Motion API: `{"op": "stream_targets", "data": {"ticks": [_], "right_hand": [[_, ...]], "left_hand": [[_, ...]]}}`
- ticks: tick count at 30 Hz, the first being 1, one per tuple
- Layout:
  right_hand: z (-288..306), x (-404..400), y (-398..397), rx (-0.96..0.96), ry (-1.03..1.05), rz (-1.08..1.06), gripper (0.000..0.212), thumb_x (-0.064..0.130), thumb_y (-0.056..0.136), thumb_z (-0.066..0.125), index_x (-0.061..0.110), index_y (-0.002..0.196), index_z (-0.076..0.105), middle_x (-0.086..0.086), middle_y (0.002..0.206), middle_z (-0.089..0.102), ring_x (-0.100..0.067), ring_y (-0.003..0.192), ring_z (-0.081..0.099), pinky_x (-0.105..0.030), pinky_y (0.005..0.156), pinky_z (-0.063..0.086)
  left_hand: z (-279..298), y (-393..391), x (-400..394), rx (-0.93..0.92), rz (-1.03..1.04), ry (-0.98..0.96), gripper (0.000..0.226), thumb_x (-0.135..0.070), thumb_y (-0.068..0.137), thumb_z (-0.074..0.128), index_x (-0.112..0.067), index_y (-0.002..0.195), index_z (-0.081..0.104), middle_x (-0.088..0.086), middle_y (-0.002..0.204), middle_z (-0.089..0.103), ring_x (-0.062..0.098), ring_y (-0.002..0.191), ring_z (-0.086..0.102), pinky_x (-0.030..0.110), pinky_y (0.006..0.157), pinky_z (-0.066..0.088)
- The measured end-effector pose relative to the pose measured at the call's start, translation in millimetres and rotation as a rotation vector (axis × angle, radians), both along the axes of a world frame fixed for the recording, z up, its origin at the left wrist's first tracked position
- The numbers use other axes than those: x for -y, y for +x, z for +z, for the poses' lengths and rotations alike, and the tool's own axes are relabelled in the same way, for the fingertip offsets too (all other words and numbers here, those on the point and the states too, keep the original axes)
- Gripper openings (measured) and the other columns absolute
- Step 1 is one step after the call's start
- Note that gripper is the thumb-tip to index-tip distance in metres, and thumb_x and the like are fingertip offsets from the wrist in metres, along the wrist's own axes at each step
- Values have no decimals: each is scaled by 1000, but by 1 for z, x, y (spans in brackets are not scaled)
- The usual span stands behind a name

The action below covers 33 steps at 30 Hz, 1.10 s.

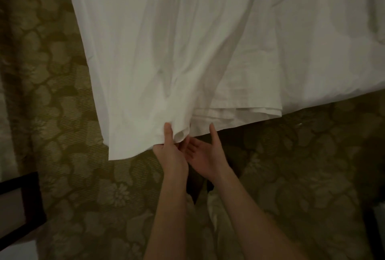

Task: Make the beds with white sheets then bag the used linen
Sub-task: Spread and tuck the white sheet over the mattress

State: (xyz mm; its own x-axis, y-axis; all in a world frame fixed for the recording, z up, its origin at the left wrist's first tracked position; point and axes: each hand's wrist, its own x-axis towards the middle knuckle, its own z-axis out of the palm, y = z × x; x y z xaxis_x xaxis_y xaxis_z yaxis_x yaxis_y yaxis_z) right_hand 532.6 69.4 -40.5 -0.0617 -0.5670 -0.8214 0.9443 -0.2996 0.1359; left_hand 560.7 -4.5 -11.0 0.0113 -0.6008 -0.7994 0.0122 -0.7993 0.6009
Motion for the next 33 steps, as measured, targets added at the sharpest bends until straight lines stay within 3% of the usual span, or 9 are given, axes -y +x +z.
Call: {"op": "stream_targets", "data": {"ticks": [3, 7, 10, 13, 17, 19, 23, 29, 33], "right_hand": [[10, 28, -8, 39, -114, -156, 85, 62, 72, 61, -6, 122, 56, -27, 128, 58, -38, 126, 50, -46, 114, 31], [17, 62, -19, 14, -108, -282, 80, 56, 74, 67, -2, 127, 52, -24, 129, 58, -38, 125, 51, -49, 112, 34], [16, 79, -22, -32, 83, -450, 63, 46, 86, 64, 4, 131, 50, -19, 126, 59, -33, 120, 54, -46, 108, 39], [16, 85, -24, -77, 145, -592, 60, 41, 88, 66, 9, 136, 50, -16, 129, 59, -31, 119, 55, -45, 105, 43], [22, 81, -23, -102, 214, -706, 54, 43, 86, 68, 17, 132, 57, -12, 117, 67, -29, 104, 64, -40, 78, 58], [24, 78, -29, -115, 204, -724, 51, 41, 86, 68, 17, 130, 58, -12, 109, 71, -28, 93, 70, -38, 72, 59], [33, 83, -47, -247, 221, -570, 47, 31, 88, 67, 13, 131, 58, -12, 119, 67, -29, 107, 66, -42, 89, 55], [47, 45, -70, -615, 471, -526, 47, 24, 87, 70, 17, 131, 56, -4, 126, 64, -22, 116, 61, -43, 101, 48], [58, -4, -66, -748, 657, -441, 31, 20, 86, 71, 27, 114, 60, 4, 124, 63, -14, 115, 59, -36, 107, 42]], "left_hand": [[8, 1, 7, -30, -18, -31, 51, -26, 88, 68, -3, 130, 50, 11, 123, 63, 23, 108, 64, 39, 89, 56], [19, 8, 28, -65, -47, -85, 35, -23, 94, 60, -11, 127, 53, 1, 115, 64, 11, 98, 64, 27, 83, 57], [24, 11, 51, -117, -27, -93, 47, -25, 93, 62, -7, 134, 46, 9, 123, 61, 19, 109, 61, 37, 94, 53], [26, 10, 71, -133, -37, -120, 48, -24, 95, 60, -1, 135, 46, 14, 128, 59, 25, 115, 59, 41, 96, 53], [25, 12, 91, -170, -37, -141, 47, -24, 96, 58, -1, 135, 48, 15, 129, 59, 27, 117, 59, 37, 86, 57], [25, 13, 100, -197, -37, -133, 45, -24, 96, 58, -2, 135, 49, 14, 128, 59, 27, 116, 59, 37, 83, 58], [26, 14, 102, -285, -47, -18, 22, -24, 97, 57, -8, 112, 61, 9, 112, 65, 24, 108, 61, 40, 88, 56], [25, -7, 53, -395, 32, 296, 37, -24, 91, 64, -11, 125, 57, 12, 119, 63, 26, 102, 63, 33, 68, 59], [23, -17, 15, -354, 133, 404, 22, -13, 90, 65, -9, 111, 62, 11, 104, 69, 22, 94, 66, 28, 66, 60]]}}
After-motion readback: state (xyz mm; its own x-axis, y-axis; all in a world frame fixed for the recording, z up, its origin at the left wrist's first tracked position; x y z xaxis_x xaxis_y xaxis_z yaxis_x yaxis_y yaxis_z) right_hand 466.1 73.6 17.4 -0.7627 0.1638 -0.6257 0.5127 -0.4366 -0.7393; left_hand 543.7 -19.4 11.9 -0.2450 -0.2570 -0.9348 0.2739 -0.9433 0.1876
